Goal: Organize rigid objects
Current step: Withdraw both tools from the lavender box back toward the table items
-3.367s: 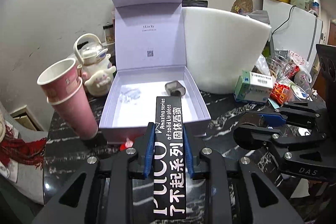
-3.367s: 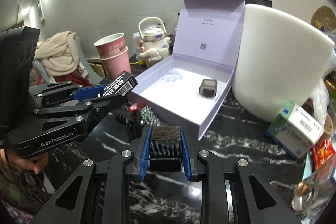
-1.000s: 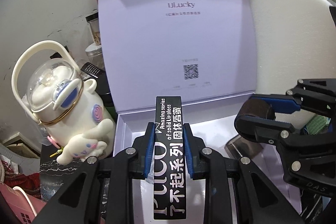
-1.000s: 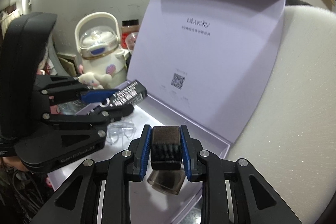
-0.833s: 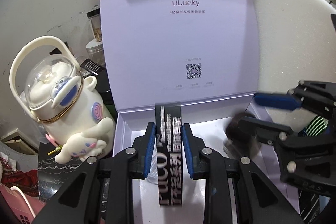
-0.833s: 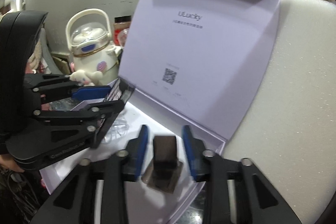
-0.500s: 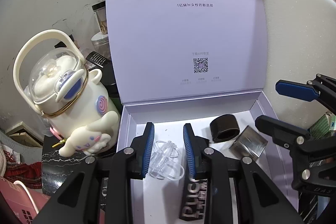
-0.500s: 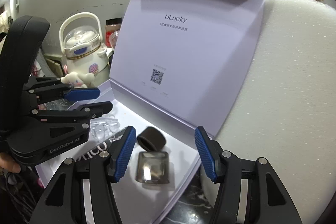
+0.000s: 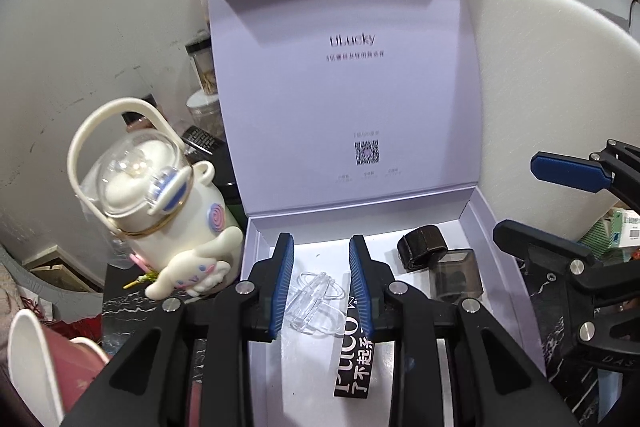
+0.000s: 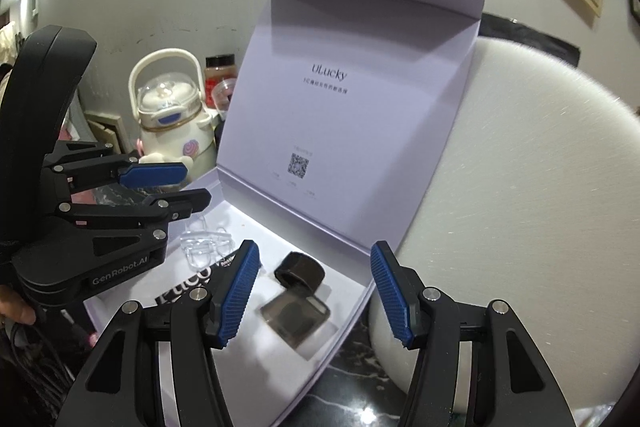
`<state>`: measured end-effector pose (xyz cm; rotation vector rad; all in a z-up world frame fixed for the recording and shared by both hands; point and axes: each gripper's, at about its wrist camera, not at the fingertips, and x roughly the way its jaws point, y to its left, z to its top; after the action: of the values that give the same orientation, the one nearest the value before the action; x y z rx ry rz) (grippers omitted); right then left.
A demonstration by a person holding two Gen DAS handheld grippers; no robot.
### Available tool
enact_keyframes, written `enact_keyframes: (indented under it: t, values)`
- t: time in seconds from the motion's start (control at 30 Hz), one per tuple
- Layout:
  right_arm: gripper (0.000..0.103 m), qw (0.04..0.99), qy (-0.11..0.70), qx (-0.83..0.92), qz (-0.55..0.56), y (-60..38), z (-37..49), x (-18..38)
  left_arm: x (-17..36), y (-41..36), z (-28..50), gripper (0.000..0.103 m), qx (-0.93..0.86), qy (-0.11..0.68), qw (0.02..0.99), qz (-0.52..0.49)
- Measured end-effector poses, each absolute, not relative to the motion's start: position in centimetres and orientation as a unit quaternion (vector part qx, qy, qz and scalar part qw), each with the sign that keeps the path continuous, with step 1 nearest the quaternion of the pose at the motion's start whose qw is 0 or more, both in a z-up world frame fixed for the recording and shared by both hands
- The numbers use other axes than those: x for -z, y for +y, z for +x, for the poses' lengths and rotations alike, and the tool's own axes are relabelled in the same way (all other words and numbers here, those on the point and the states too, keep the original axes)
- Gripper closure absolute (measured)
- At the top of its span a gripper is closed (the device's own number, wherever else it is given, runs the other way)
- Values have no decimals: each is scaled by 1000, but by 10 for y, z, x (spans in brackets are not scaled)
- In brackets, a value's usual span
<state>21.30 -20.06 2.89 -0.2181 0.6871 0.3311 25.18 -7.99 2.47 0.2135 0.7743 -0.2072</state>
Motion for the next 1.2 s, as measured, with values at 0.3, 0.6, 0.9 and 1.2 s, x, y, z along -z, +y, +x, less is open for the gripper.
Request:
enact_keyframes:
  t: [0.3,0.6,0.9,1.2]
  values:
    - [45,932,311,-152,-110,-205,188,-53,-52,-76,231,75,91,357,925,97]
    - [45,938,294,-145,-110,-213,157,-73,-76,-75,202,75,93,338,932,94]
    - [45,944,277,-141,-111,-215,129,-90,-95,-68,172,75,84,324,938,86]
    - [44,948,264,-138,-113,-219,96,-102,-111,-67,135,75,84,309,943,88]
